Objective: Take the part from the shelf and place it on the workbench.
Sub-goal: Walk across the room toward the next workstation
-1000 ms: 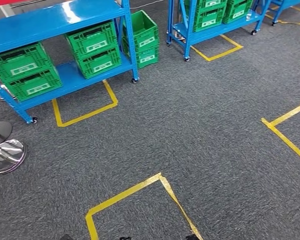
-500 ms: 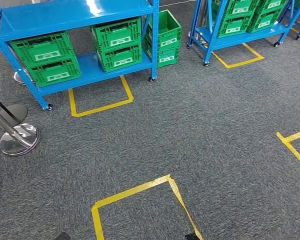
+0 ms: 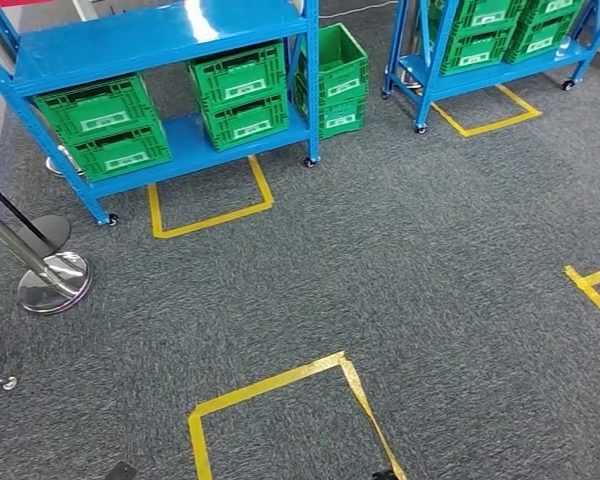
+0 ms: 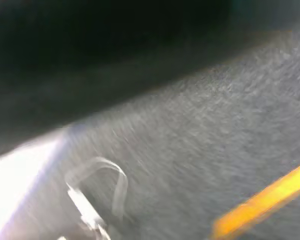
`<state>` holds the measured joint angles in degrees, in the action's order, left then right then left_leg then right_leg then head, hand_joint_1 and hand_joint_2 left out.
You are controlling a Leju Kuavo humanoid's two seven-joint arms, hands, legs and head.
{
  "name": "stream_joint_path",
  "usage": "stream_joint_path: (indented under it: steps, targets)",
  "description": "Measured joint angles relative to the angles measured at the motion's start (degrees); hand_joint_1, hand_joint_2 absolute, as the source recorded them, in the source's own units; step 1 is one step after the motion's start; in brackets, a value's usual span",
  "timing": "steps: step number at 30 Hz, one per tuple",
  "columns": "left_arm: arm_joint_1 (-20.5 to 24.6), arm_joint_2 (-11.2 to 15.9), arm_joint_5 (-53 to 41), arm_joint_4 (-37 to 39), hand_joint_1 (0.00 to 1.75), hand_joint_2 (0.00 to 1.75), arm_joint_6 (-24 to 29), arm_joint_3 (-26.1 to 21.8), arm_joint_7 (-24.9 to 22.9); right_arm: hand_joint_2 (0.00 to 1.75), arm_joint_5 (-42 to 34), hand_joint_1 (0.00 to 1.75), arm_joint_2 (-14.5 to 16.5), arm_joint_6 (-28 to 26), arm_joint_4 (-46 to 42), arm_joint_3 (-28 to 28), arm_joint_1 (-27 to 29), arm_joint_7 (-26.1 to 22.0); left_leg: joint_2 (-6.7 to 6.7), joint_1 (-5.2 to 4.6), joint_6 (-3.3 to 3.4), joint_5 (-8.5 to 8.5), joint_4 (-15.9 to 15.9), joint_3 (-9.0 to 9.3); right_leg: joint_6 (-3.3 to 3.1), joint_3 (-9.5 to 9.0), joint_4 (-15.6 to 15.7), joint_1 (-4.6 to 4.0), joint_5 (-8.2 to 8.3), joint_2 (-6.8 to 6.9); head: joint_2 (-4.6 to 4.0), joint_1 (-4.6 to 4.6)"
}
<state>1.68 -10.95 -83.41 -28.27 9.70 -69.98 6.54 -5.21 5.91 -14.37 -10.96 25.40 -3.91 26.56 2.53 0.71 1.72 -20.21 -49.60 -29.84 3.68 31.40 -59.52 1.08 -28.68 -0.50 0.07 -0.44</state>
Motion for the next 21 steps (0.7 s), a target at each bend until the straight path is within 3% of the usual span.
stream_joint_path:
  steps: [2,3,4,5,6,7,8,9,10,11,12,13,15,16,18,19,20,21]
  targets:
    - [0.17,-2.38,0.73,1.28,0.0,0.0,1.52,-1.31,0.48,0.0,-0.58,0.0,0.04,-0.36,0.08,-0.45,0.3,-0.01,0.33,0.49,-0.99,0.39,0.57,0.25,0.89,2.83,-6.22,0.3,-3.6,0.04,0.0,0.19]
    - [0.13,-3.24,0.86,1.96,0.0,0.0,1.81,-1.78,0.59,0.0,-0.71,0.0,0.04,-0.42,0.13,-0.6,0.43,-0.01,0.58,0.82,-1.54,0.35,0.45,0.17,1.39,4.03,-8.86,0.54,-4.66,0.05,0.0,0.22]
    - [0.04,-3.87,0.95,2.55,0.0,0.0,1.9,-2.19,0.64,0.0,-0.79,0.0,0.04,-0.45,0.15,-0.72,0.54,-0.01,0.89,1.24,-2.08,0.23,0.2,0.07,1.94,4.39,-9.83,0.83,-4.63,0.05,0.0,0.23]
    - [-0.01,-4.4,1.03,3.05,0.0,0.0,1.95,-2.55,0.66,0.0,-0.84,0.0,0.04,-0.46,0.16,-0.83,0.67,0.01,1.34,1.76,-2.71,0.04,-0.26,-0.07,2.55,3.57,-8.56,1.23,-3.44,0.02,0.0,0.21]
    - [0.01,-4.76,1.09,3.43,0.0,0.0,1.95,-2.84,0.68,0.0,-0.86,0.0,0.03,-0.47,0.17,-0.93,0.79,0.02,1.92,2.4,-3.49,-0.32,-1.05,-0.35,3.29,1.71,-5.38,1.76,-1.61,-0.26,0.0,0.23]
    - [0.09,-4.84,1.11,3.68,0.0,0.0,1.99,-3.08,0.71,0.0,-0.88,0.0,0.1,-0.46,0.18,-1.0,0.88,0.02,2.57,2.92,-4.35,-0.77,-2.08,-0.81,4.17,-0.08,-2.45,2.07,-0.59,-1.3,0.0,0.3]
    - [0.2,-4.83,1.14,3.86,0.0,0.0,2.03,-3.29,0.72,0.0,-0.9,0.0,0.19,-0.47,0.2,-1.11,0.99,0.02,3.18,3.27,-5.22,-1.36,-3.39,-1.42,4.35,-1.46,-0.09,2.38,-0.05,-2.25,0.0,0.64]
    - [0.27,-4.74,1.16,3.96,0.0,0.0,2.1,-3.46,0.75,0.0,-0.91,0.0,0.27,-0.5,0.24,-1.22,1.08,-0.01,3.68,3.36,-5.91,-1.73,-4.55,-2.02,3.96,-2.05,0.85,2.55,-0.23,-3.02,0.0,0.83]
    - [0.26,-4.61,1.17,4.02,0.0,0.0,2.16,-3.62,0.77,0.0,-0.92,0.0,0.36,-0.54,0.29,-1.32,1.15,-0.03,4.03,3.22,-6.4,-1.85,-5.34,-2.47,3.17,-1.96,0.37,2.52,-0.92,-3.39,0.0,0.83]
    - [0.15,-4.62,1.19,4.09,0.0,0.0,2.19,-3.77,0.78,0.0,-0.94,0.0,0.4,-0.58,0.34,-1.42,1.21,0.01,4.3,3.04,-6.72,-1.72,-5.79,-2.83,2.06,-1.96,-0.05,2.56,-0.99,-2.84,0.0,0.58]
    - [0.03,-4.64,1.19,4.16,0.0,0.0,2.2,-3.94,0.8,0.0,-0.95,0.0,0.42,-0.58,0.38,-1.48,1.22,0.06,4.3,2.89,-6.85,-1.48,-5.88,-3.04,1.38,-1.97,-0.54,2.5,-1.06,-2.18,0.0,0.03]
    - [-0.03,-4.7,1.19,4.24,0.0,0.0,2.2,-4.08,0.8,0.0,-0.97,0.0,0.45,-0.55,0.4,-1.53,1.21,0.11,3.35,2.68,-6.83,-1.61,-6.36,-3.4,0.99,-2.07,-0.8,2.38,-1.09,-1.51,0.0,-0.48]
    - [0.14,-4.81,1.19,4.39,0.0,0.0,2.19,-4.24,0.81,0.0,-0.98,0.0,0.49,-0.54,0.4,-1.64,1.22,0.18,0.34,2.16,-6.34,-3.81,-10.5,-5.57,0.33,-2.16,-0.82,2.02,-1.15,0.05,0.0,-1.13]
    - [0.33,-4.86,1.19,4.45,0.0,0.0,2.19,-4.24,0.83,0.0,-0.98,0.0,0.5,-0.58,0.42,-1.71,1.24,0.17,-1.11,1.84,-5.93,-5.71,-14.49,-7.54,0.04,-2.2,-0.76,1.75,-1.27,0.86,0.0,-1.3]
    - [0.55,-4.91,1.38,4.54,0.0,0.0,2.12,-4.26,0.98,0.0,-0.99,0.0,0.5,-0.61,0.46,-1.84,1.22,0.17,-1.85,1.45,-5.21,-8.81,-22.77,-11.74,-0.52,-2.27,-0.69,1.15,-1.62,2.34,0.0,-1.34]
    - [0.52,-4.92,1.54,4.59,0.0,0.0,2.06,-4.3,1.1,0.0,-1.02,0.0,0.5,-0.6,0.48,-1.87,1.16,0.17,-1.87,1.3,-4.83,-9.0,-24.91,-12.88,-0.79,-2.37,-0.69,0.91,-1.84,2.82,0.0,-1.34]
    - [0.46,-4.91,1.71,4.65,0.0,0.0,1.97,-4.35,1.22,0.0,-1.06,0.0,0.5,-0.58,0.49,-1.88,1.09,0.17,-1.88,1.14,-4.42,-8.05,-24.87,-12.98,-0.97,-2.54,-0.69,0.74,-2.06,3.14,0.0,-1.34]
    - [0.4,-4.9,1.86,4.7,0.0,0.0,1.91,-4.43,1.31,0.0,-1.1,0.0,0.5,-0.55,0.49,-1.88,1.01,0.17,-1.91,0.95,-3.97,-6.18,-22.75,-12.09,-1.05,-2.82,-0.68,0.65,-2.29,3.31,0.0,-1.34]
